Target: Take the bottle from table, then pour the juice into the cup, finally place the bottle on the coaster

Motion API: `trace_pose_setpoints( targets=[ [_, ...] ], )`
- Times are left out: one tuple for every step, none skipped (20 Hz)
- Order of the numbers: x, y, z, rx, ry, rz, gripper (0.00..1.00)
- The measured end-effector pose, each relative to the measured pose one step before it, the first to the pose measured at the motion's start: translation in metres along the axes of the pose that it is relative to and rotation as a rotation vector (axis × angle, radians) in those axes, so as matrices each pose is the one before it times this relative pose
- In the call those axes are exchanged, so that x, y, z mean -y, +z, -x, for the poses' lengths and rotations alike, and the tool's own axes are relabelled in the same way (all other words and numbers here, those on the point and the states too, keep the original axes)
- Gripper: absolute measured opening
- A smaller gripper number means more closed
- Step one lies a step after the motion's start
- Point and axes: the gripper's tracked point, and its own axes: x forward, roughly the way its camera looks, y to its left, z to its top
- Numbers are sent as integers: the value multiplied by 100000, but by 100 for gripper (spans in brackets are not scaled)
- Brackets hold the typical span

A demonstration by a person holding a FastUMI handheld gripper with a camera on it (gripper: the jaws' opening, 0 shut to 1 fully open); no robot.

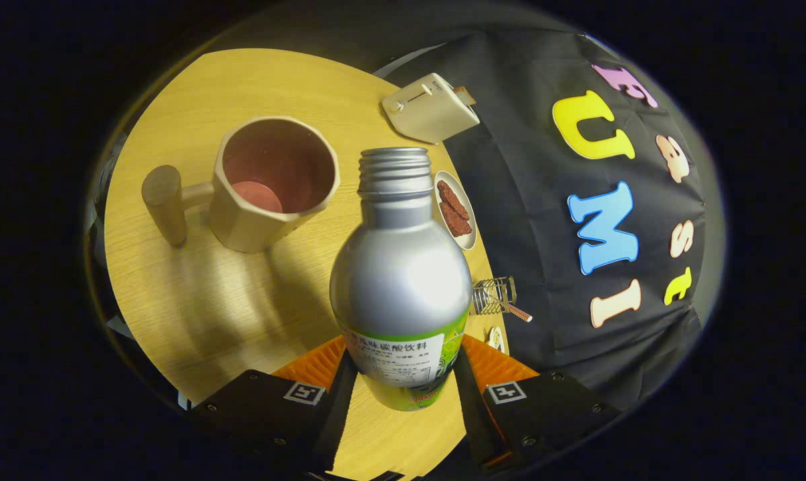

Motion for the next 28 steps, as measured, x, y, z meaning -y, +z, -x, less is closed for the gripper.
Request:
trace_pose_setpoints(
  targets=[
    [14,19,13,-861,110,1949,73],
    [30,147,-46,-616,12,1721,73],
    [9,1,53,-964,-210,1627,73],
    [125,35,-89,-1499,-438,1653,73],
    [43,0,-96,-1123,-316,1512,73],
    [16,75,94,-995,-80,1685,73],
    [-46,75,24,-635,-11,1872,73],
    [5,106,31,-507,-216,2138,73],
    [36,65,93,-602,-230,1988,73],
    [47,-18,64,-561,-77,1671,73],
    [33,80,108,-568,30,1453,73],
    [-36,-64,-35,-938,-193,1612,73],
    [134,-65,42,-1365,-515,2067,73],
    [118,-152,-6,-1226,-549,2135,73],
    [96,-70,35,-1027,-74,1850,73],
    [8,-36,44,-730,5,1292,73],
    [104,24,39,-695,-36,1313,73],
    [39,17,52,-569,-276,1346,73],
    [67,36,158,-652,-165,1474,73],
    [-128,46,5,-548,-55,1296,73],
    [93,-17,176,-540,-167,1009,73],
    [13,170,-4,-471,-128,870,73],
    [116,18,57,-619,-362,1121,73],
    [127,-32,86,-607,-318,1287,73],
    [-67,66,2,-626,132,976,73],
    [46,-60,30,-620,161,814,73],
    [156,-37,15,-776,53,869,73],
    [12,116,-40,-373,14,771,73]
  ],
)
